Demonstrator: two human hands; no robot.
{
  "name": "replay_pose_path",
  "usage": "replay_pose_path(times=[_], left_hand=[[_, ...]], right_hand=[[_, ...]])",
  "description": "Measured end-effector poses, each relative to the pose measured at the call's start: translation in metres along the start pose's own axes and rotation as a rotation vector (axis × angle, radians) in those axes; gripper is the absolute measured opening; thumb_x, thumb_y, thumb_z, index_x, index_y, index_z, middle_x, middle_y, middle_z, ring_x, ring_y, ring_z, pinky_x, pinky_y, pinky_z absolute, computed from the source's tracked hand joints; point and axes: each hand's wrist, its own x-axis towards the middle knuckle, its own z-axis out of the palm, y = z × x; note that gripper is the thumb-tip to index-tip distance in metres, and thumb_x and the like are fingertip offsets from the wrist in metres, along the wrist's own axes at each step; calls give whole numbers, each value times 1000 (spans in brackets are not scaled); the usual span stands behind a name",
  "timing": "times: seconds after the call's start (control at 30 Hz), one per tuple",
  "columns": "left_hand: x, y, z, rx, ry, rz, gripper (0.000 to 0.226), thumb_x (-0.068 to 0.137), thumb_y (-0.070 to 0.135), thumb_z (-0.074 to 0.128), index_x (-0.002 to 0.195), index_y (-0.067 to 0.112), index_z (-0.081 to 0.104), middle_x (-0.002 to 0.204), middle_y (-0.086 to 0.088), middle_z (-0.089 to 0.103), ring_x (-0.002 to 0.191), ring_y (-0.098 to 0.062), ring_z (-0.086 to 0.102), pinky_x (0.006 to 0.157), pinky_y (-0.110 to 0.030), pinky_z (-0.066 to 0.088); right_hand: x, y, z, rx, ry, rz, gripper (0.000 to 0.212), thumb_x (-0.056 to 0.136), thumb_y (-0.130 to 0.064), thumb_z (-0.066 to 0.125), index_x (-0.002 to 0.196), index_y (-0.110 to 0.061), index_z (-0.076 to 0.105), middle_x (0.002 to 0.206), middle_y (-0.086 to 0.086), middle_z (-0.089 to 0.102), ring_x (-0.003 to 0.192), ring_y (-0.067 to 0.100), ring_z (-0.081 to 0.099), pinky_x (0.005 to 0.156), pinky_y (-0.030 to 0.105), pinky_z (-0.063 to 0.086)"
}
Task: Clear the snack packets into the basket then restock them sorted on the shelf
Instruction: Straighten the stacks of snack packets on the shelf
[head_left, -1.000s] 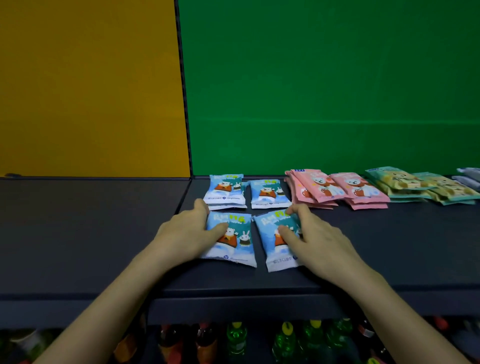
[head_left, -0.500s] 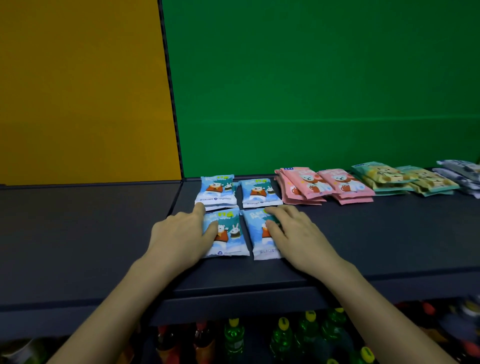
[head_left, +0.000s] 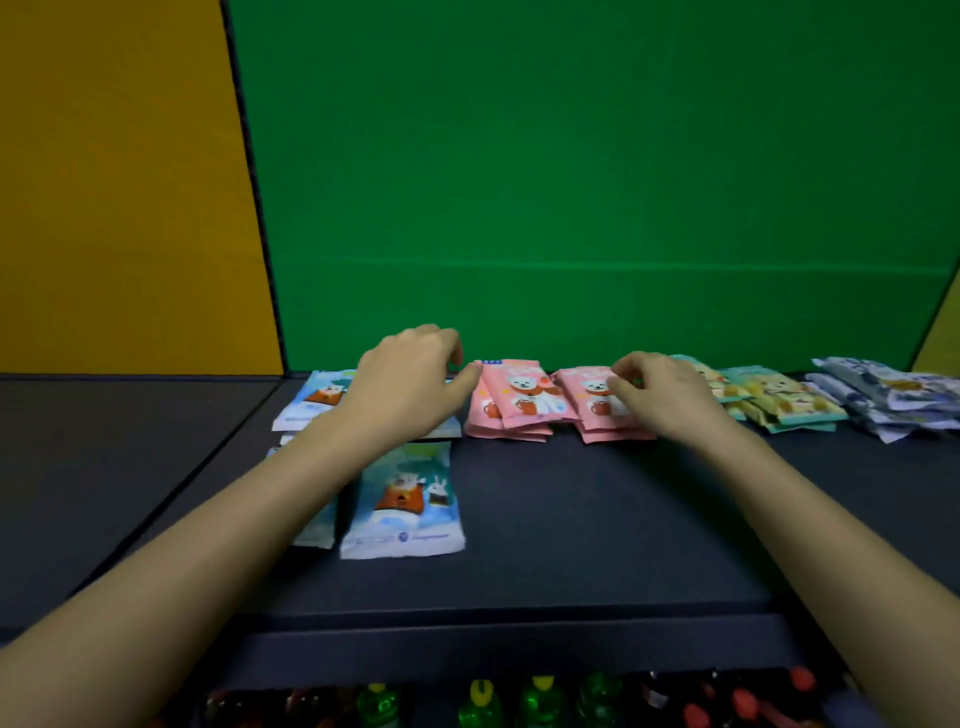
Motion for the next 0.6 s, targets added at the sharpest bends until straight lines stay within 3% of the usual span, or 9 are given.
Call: replay_pose_path(times=[0.1,0.3,0.6], left_hand=[[30,23,27,-26,-81,-120,50,89,51,46,110,7,56,118,-15,55,109,-35,53,90,-40,43],[58,44,67,-34,-252,-410,91,73,70,54,131,2,37,138,-17,40,125,-35,44,98,-42,39],[68,41,77,-48,-269,-441,83,66,71,62,113,3,49,124,-15,55,114,-32,52,87,-37,44]], right_hand=[[17,6,7,-71,-20,-32,30,92,-32,46,103,-7,60,117,20,62,109,33,55,80,34,40],[33,6,27,-189,-145,-35,59,91,-52,39,123,-3,48,130,19,52,119,35,49,94,39,41],[46,8,21,-117,-254,42,81,78,-59,60,130,-1,35,132,17,51,121,33,48,93,37,41]])
